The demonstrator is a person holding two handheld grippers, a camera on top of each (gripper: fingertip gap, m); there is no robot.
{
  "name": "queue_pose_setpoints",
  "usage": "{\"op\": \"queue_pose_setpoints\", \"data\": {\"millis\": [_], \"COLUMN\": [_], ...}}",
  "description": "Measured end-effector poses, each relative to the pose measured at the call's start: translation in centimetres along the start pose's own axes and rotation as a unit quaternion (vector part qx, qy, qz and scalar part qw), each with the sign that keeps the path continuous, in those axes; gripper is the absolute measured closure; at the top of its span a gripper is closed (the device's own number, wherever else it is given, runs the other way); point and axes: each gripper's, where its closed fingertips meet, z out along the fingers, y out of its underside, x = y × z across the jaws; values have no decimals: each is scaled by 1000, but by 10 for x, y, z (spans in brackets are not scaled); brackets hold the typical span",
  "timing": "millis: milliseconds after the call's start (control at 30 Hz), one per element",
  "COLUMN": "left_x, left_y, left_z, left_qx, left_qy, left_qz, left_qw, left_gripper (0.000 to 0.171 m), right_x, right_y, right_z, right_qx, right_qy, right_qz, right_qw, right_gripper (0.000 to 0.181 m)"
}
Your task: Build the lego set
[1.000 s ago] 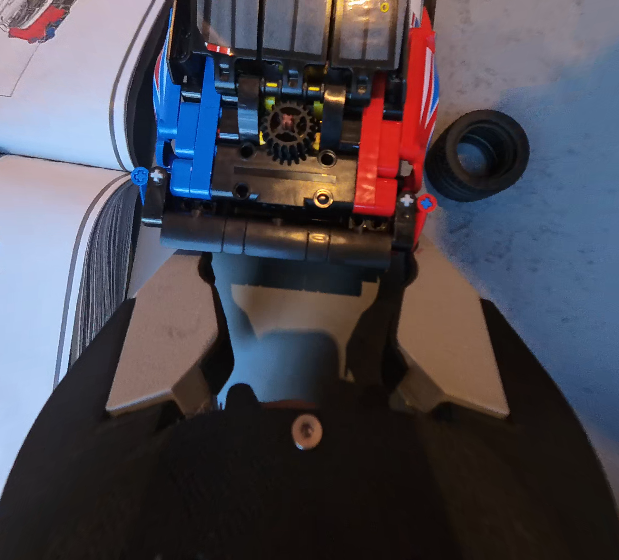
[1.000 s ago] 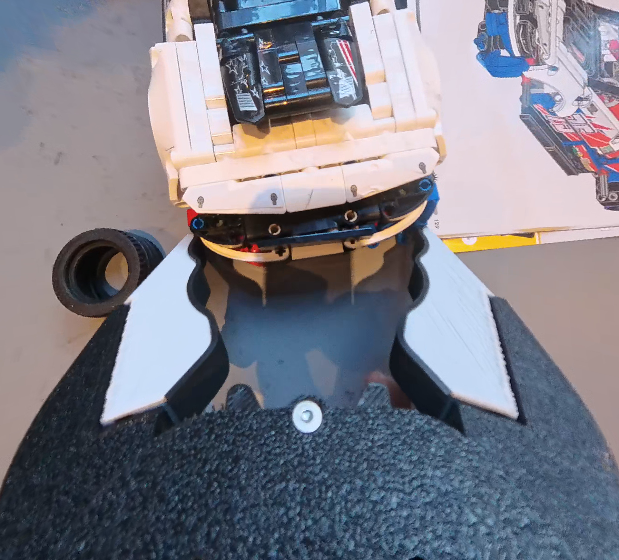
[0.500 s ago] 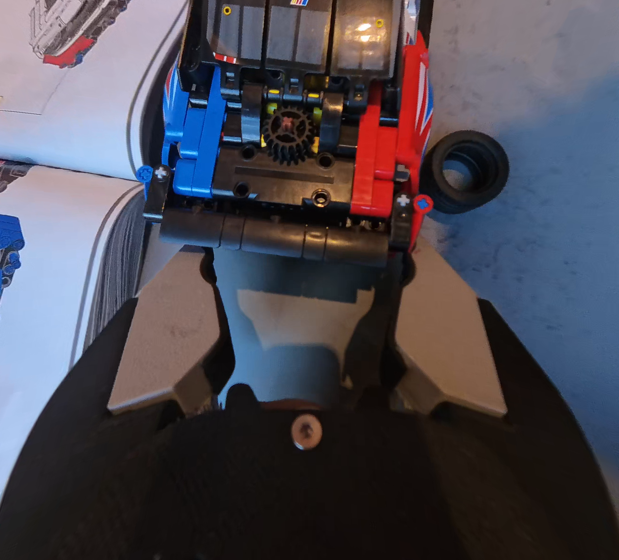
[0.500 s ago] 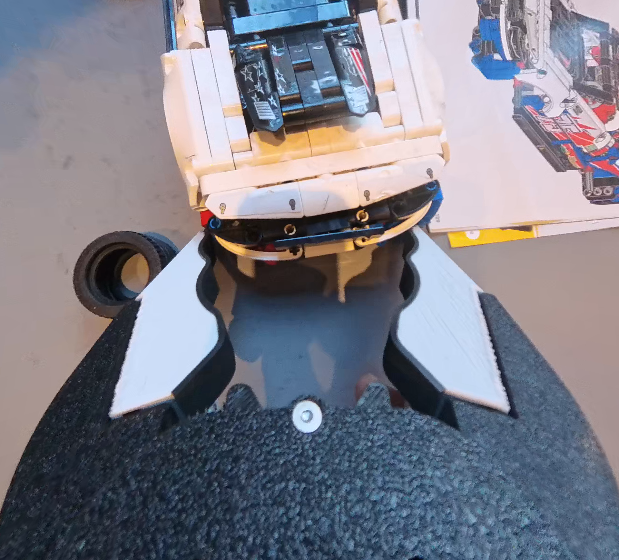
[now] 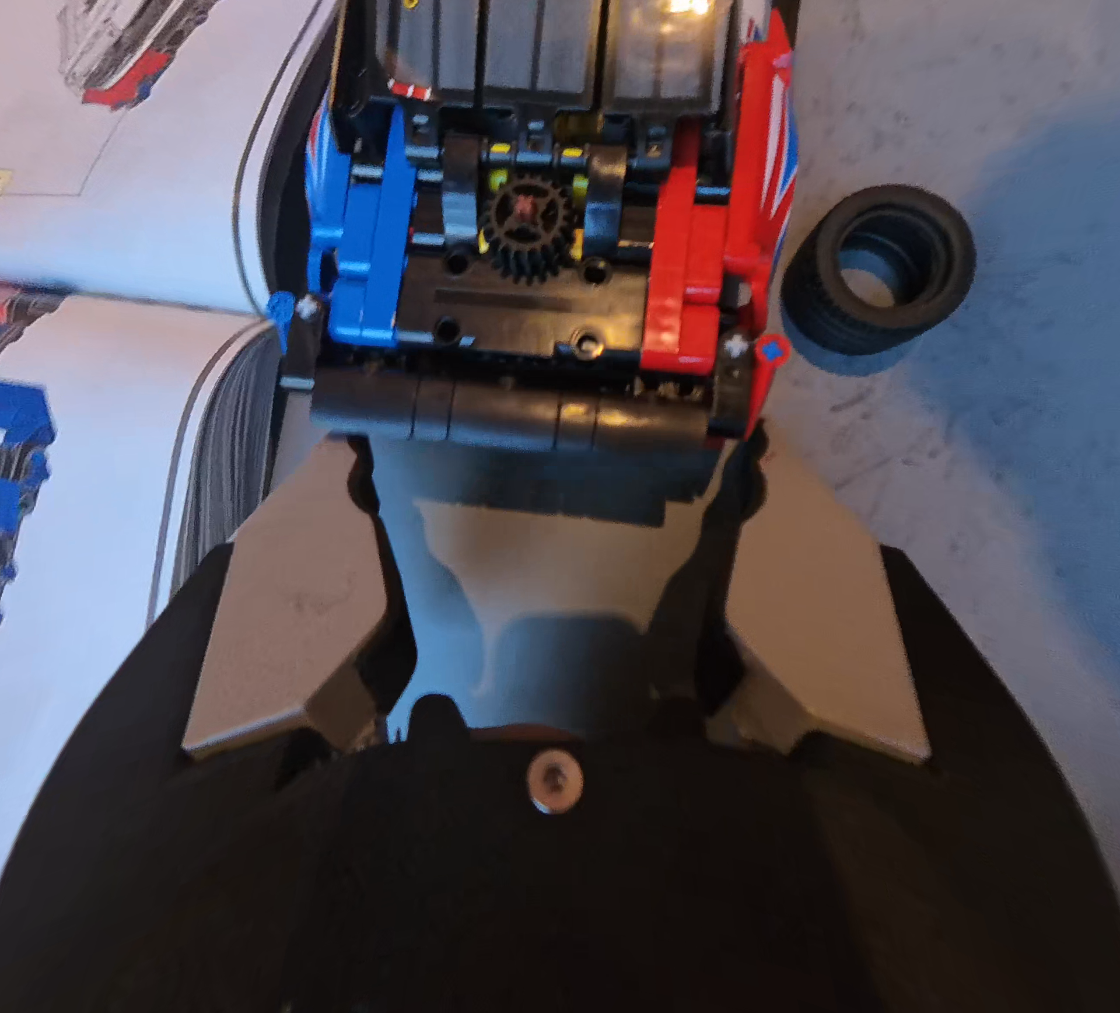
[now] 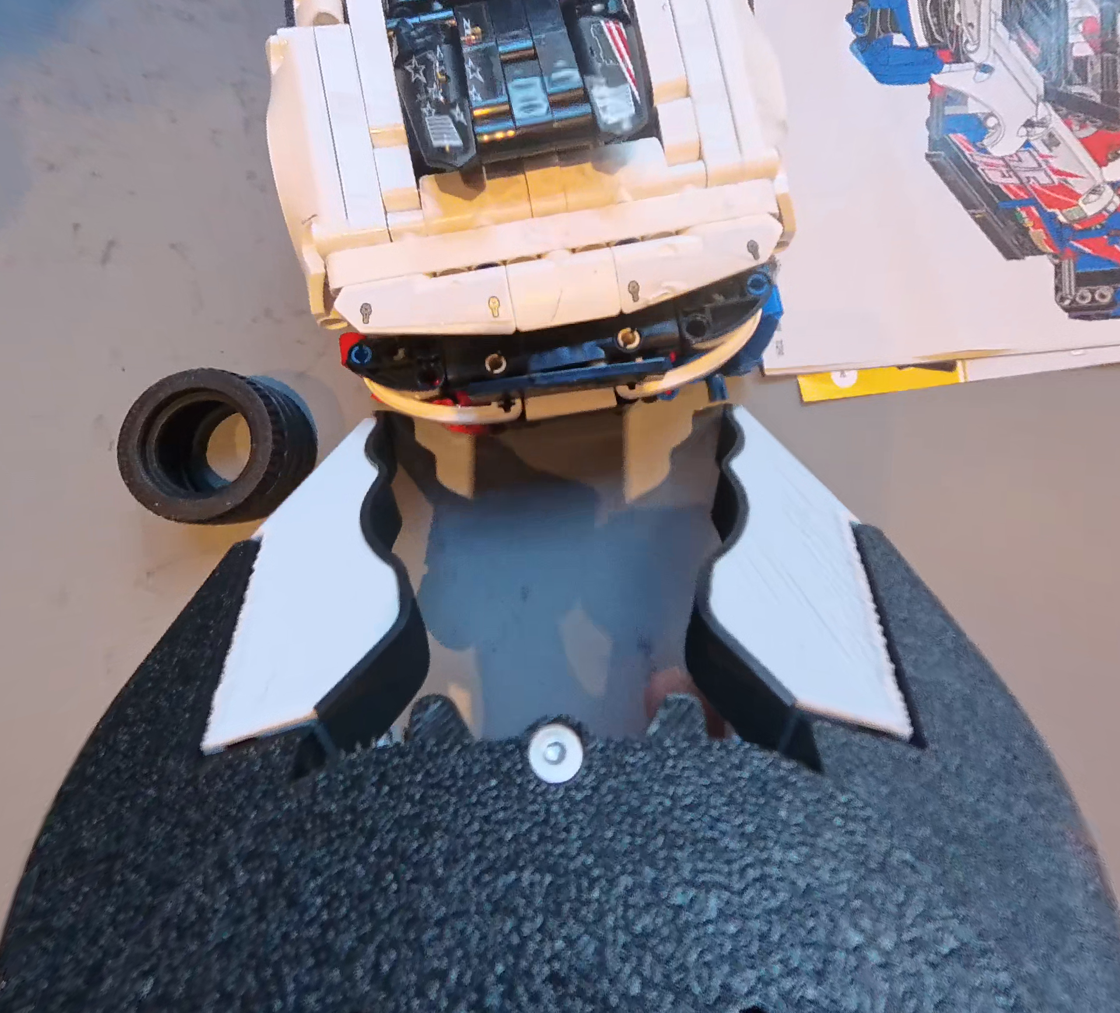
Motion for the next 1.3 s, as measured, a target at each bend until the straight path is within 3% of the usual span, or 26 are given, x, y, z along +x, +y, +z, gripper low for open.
{"op": "queue_pose_setpoints", "data": {"millis": [100, 200, 833, 967, 1100, 1300], "left_x": [-6, -4, 1, 1, -4, -12], "left_y": [-5, -5, -5, -4, 1, 1], "left_z": [6, 7, 6, 4, 0, 4], "left_qx": [-3, 3, 12, 17, 16, 11], "left_qy": [1, 21, 9, 6, -1, -2], "left_qz": [-9, -13, -22, -19, -22, -16], "left_qw": [1000, 1000, 1000, 1000, 1000, 1000], "left_gripper": [47, 59, 61, 63, 58, 39], "right_x": [-2, -2, -7, -9, -22, -12], "right_y": [-4, -5, -8, 4, 2, -7], "right_z": [4, 4, 1, -5, -19, -35], "right_qx": [4, 0, 40, 28, 74, 154], "right_qy": [-10, -10, 12, 13, -29, -97], "right_qz": [-9, -9, 3, 38, 123, 324], "right_qw": [1000, 1000, 999, 999, 989, 929], "right_gripper": [72, 73, 83, 83, 91, 92]}}
